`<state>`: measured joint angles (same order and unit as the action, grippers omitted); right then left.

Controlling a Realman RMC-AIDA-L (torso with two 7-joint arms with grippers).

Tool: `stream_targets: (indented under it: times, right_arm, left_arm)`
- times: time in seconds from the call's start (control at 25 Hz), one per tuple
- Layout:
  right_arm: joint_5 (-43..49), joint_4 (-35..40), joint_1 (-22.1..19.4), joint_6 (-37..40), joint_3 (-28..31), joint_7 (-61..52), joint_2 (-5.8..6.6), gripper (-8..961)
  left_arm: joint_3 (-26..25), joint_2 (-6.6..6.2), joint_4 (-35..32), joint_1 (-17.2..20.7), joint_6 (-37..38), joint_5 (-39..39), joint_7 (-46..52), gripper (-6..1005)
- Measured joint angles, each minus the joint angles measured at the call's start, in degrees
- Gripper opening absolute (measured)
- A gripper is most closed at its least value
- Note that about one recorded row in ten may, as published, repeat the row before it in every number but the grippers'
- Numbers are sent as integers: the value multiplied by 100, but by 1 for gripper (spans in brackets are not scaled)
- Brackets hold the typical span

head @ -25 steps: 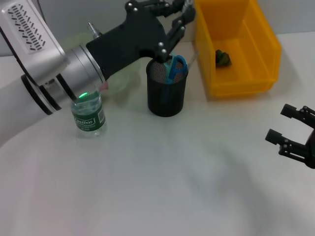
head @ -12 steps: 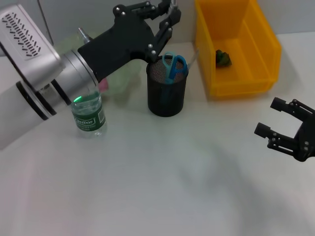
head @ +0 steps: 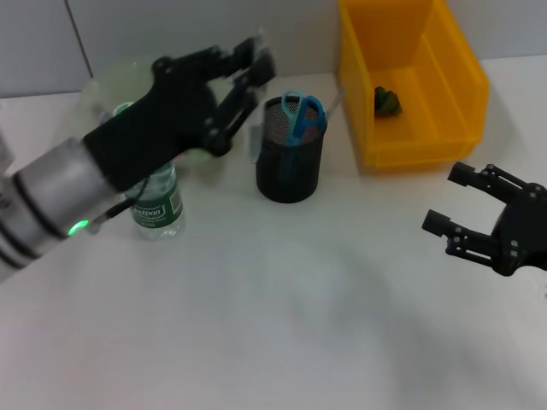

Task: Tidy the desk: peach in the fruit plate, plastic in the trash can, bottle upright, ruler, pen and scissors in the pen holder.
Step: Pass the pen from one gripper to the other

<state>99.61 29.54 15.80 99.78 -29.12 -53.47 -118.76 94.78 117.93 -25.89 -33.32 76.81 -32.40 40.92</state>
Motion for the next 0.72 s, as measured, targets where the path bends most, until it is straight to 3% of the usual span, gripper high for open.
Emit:
stream_targets:
  times: [0.08,0.16,0.36,0.4,0.72]
  right_arm:
    - [38,0,63,56,-4,-29,18,810]
    - [81,23,150,73,-6,-51,22,809]
    - [125,40,239,95,-6,-106,15,809]
    - [126,45,247,106,-6,-107,10,809]
    - [139,27,286,271,-26,-87,-4,808]
  left_arm:
    - [-86,-46,-103,437,260,-76,73,201]
    - [-146,-71,-180,636,273,-79,89,201]
    - [-146,-71,-180,636,273,-79,89,201]
    - [-205,-118,-229,846,303,-82,143,201]
    - [-214,-107,-241,1042,370,-82,-22,201]
